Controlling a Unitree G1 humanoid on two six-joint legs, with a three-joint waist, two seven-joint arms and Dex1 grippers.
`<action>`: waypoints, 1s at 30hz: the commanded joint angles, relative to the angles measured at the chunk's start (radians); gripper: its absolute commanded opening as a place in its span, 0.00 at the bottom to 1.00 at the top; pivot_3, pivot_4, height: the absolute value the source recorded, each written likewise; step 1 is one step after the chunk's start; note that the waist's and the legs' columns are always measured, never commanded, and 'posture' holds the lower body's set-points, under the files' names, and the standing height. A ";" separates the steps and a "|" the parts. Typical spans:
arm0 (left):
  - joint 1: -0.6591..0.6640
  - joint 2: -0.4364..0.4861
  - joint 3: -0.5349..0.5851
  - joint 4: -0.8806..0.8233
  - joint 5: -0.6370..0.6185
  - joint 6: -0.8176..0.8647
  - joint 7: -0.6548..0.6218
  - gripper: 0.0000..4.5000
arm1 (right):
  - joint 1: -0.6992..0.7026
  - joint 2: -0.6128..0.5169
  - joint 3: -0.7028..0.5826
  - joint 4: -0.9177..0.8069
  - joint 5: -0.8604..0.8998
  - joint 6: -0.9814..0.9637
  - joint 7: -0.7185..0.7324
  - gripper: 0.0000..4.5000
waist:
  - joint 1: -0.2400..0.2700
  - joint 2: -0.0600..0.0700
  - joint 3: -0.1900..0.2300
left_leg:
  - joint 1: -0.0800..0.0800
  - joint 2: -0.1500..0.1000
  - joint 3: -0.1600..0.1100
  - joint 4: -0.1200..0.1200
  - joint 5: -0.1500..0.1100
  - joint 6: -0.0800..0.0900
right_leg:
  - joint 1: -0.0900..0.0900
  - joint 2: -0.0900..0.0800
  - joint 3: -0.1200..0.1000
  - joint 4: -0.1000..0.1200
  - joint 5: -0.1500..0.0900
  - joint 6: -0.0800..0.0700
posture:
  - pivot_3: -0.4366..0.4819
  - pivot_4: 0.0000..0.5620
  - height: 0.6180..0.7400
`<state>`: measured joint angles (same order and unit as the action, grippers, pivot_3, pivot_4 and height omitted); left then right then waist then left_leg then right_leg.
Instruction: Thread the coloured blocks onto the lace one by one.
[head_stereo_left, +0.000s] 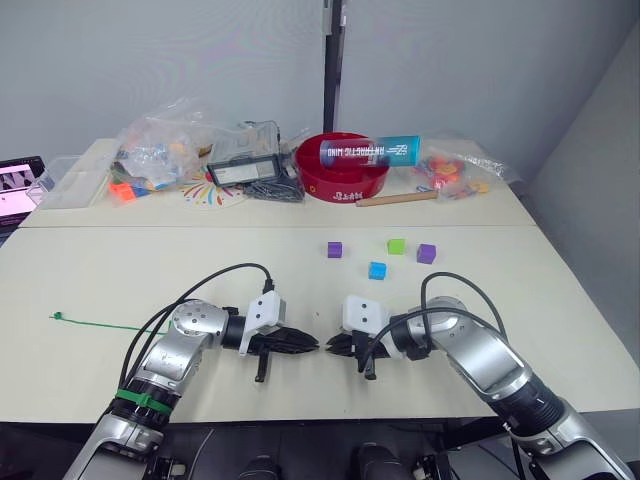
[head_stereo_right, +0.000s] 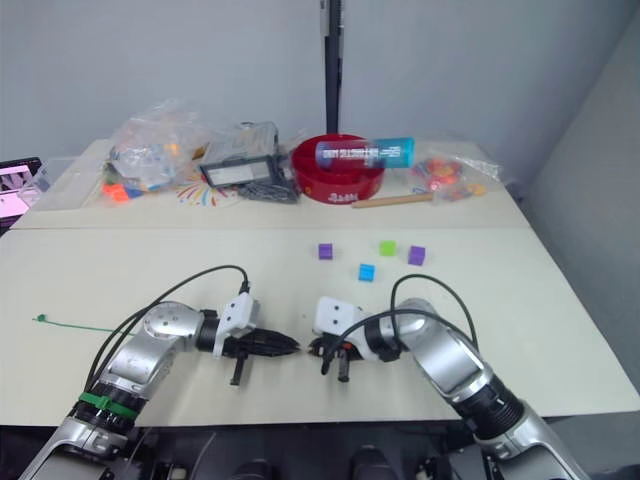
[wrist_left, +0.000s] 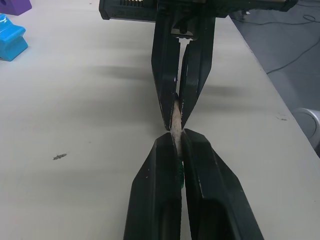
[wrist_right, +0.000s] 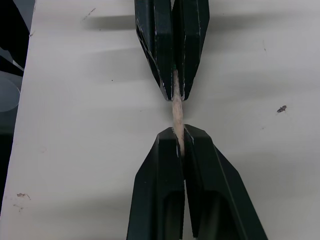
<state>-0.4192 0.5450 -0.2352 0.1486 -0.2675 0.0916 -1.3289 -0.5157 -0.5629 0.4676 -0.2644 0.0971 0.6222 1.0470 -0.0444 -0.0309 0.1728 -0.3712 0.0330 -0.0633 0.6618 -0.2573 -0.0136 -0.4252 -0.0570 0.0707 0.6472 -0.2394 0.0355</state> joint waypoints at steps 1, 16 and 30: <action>-0.019 -0.007 0.001 -0.005 0.002 -0.009 0.001 0.00 | -0.011 0.014 -0.020 -0.040 0.020 -0.008 -0.009 0.08 | 0.000 0.000 0.000 | 0.000 0.000 0.000 0.000 0.000 0.000 | 0.000 0.000 0.000 0.000 0.000 0.000 | 0.48 0.27 0.92; -0.002 0.009 0.019 0.029 0.008 -0.049 -0.003 0.00 | 0.070 -0.098 -0.294 -0.009 0.164 -0.023 -0.018 0.99 | -0.001 0.000 0.000 | 0.000 0.000 0.000 0.000 0.000 0.000 | 0.001 0.000 0.000 -0.001 0.000 0.000 | 0.48 0.27 0.92; 0.034 0.019 0.031 -0.031 0.001 -0.018 0.025 0.00 | -0.179 0.040 -0.523 0.541 0.007 -0.143 -0.536 0.99 | 0.000 0.000 0.000 | 0.000 0.000 0.001 0.000 0.000 0.000 | 0.000 -0.001 0.001 0.000 0.000 0.000 | 0.48 0.27 0.92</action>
<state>-0.3866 0.5561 -0.2185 0.1553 -0.2555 0.0701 -1.3070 -0.6718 -0.5256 0.0019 0.2925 0.1012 0.4884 0.5801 -0.0448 -0.0306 0.1729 -0.3715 0.0324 -0.0618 0.6613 -0.2574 -0.0133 -0.4254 -0.0584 0.0720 0.6469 -0.2390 0.0356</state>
